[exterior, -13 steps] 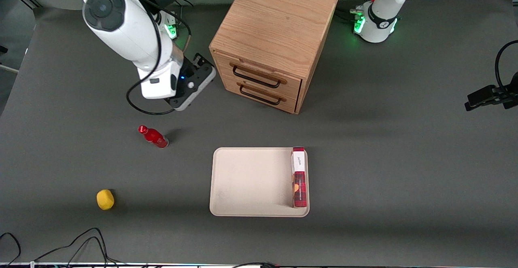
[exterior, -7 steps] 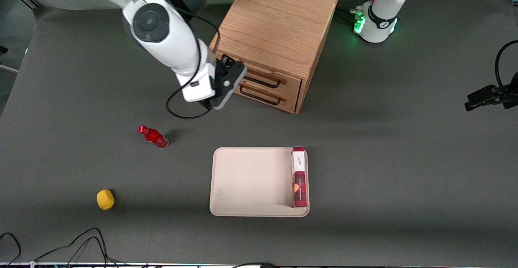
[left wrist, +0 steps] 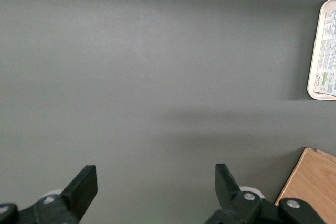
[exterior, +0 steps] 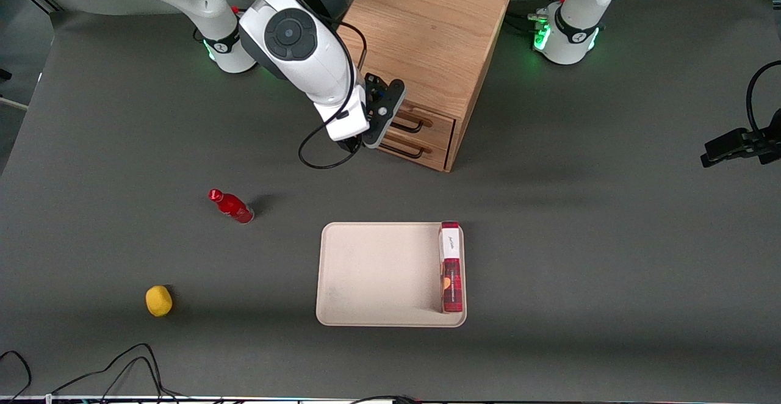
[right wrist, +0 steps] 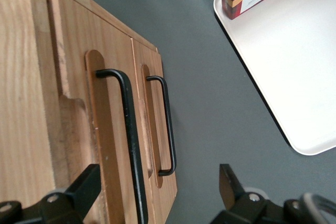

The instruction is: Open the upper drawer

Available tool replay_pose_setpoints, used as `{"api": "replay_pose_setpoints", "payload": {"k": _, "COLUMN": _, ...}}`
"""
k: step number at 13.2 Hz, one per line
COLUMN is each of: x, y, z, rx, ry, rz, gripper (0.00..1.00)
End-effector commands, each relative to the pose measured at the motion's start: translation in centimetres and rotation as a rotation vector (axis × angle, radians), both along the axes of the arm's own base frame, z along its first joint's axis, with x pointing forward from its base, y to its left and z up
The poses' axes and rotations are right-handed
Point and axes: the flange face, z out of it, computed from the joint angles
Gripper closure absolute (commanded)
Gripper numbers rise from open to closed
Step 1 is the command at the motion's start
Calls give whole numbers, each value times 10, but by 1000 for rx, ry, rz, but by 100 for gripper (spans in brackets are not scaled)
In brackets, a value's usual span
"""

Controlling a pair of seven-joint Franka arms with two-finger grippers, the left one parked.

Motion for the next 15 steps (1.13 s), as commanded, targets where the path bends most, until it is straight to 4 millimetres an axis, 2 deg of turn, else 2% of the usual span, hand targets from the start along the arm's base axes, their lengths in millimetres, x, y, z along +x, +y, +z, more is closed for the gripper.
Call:
{"api": "replay_pose_setpoints", "payload": {"k": 1, "x": 3, "y": -1, "z": -5, "rx": 10, "ry": -25, "rz": 20, "gripper": 0}}
{"api": "replay_pose_setpoints", "payload": {"k": 3, "x": 4, "y": 0, "z": -8, "rx": 14, "ry": -25, "rz": 15, "gripper": 0}}
{"api": "replay_pose_setpoints", "payload": {"k": 7, "x": 0, "y": -1, "z": -26, "rx": 12, "ry": -24, "rz": 4, "gripper": 0}}
{"api": "replay_pose_setpoints", "payload": {"k": 15, "x": -7, "y": 1, "z": -39, "rx": 6, "ry": -20, "rz": 3, "gripper": 0}}
